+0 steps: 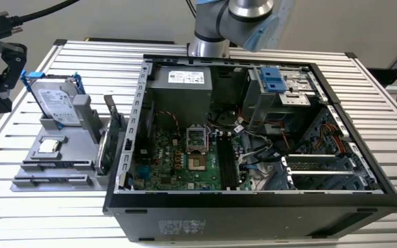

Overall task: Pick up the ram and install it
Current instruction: 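Pick up the ram and move it above insertion slot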

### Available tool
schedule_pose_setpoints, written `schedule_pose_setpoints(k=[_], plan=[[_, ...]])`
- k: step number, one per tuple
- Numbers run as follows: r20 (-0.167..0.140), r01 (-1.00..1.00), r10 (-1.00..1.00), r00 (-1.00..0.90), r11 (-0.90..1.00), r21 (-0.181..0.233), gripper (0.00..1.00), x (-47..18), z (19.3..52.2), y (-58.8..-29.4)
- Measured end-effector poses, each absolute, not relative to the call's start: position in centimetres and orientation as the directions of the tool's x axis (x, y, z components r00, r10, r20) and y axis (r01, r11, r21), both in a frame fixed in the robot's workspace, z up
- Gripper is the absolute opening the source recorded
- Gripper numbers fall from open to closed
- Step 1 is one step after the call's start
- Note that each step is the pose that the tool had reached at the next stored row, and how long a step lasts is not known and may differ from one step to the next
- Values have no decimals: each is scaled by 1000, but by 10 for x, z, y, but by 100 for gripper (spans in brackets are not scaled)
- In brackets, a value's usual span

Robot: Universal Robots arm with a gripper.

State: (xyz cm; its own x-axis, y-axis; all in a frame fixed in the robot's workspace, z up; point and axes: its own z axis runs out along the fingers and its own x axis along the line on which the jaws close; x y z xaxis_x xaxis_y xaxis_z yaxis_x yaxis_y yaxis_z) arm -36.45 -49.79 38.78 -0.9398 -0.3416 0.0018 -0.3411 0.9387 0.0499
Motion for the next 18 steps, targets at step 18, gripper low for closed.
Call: schedule_pose_setpoints(k=[18], plan=[[2,-423,-424,-906,905,50,0,-365,388,-498]])
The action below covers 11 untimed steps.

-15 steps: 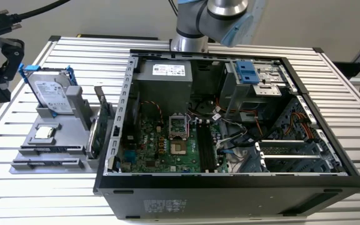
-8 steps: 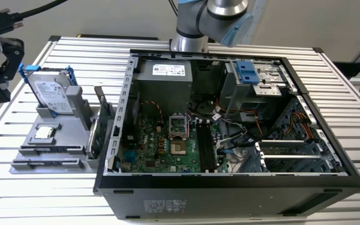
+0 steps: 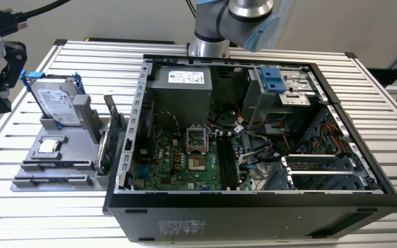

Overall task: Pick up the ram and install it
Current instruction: 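Pick up the ram and move it above insertion slot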

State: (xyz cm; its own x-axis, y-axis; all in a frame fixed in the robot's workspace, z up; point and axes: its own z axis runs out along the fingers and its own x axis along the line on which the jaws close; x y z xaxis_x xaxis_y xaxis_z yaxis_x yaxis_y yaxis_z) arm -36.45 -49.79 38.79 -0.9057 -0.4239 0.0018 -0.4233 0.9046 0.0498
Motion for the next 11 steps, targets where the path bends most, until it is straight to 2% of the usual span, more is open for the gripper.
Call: schedule_pose_setpoints(k=[11], plan=[[2,-484,-484,-875,874,50,0,-365,388,-498]])
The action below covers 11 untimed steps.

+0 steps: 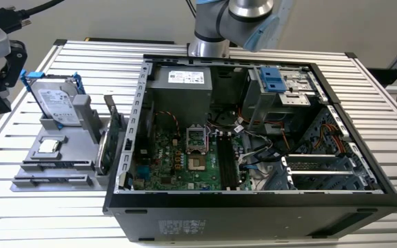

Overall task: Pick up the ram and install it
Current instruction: 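Pick up the ram and move it above insertion slot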

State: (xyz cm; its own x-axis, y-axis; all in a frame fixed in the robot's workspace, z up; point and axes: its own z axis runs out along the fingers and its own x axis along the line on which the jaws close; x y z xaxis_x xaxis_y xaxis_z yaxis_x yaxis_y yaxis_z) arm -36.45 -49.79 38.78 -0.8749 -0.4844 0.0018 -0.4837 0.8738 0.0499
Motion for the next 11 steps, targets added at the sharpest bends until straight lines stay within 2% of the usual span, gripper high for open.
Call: schedule_pose_setpoints(k=[11], plan=[[2,-552,-553,-833,832,50,0,-364,388,-498]])
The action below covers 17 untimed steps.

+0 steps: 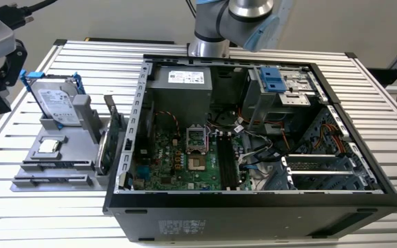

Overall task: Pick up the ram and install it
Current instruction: 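Pick up the ram and move it above insertion slot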

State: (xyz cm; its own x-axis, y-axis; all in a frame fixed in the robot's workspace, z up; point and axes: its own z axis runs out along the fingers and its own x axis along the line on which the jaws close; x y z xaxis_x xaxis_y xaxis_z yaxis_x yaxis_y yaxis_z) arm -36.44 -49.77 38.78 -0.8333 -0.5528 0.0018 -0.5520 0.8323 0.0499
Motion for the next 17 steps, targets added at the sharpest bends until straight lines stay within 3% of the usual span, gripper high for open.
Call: schedule_pose_setpoints(k=[17], plan=[[1,-683,-683,-730,729,49,0,-365,388,-497]])
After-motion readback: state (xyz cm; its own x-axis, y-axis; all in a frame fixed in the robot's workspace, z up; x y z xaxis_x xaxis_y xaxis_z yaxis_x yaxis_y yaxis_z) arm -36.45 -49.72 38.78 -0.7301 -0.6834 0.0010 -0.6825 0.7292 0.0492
